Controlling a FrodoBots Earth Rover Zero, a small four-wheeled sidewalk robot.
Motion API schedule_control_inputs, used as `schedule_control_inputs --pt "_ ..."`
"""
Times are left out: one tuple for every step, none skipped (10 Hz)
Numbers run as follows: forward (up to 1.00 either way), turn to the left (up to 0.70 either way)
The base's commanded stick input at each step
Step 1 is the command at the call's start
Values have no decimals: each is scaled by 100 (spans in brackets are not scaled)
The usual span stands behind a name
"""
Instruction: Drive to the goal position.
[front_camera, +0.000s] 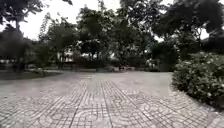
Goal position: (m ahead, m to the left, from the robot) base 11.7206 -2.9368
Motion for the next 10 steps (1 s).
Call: schedule_control_inputs --pt "100 0" --pt "100 -4" --pt "100 -27" --pt "100 -27" --pt "100 -27" --pt "100 -27" --pt "100 -27" --pt "100 -27" --pt "100 -27" --pt "100 -27"
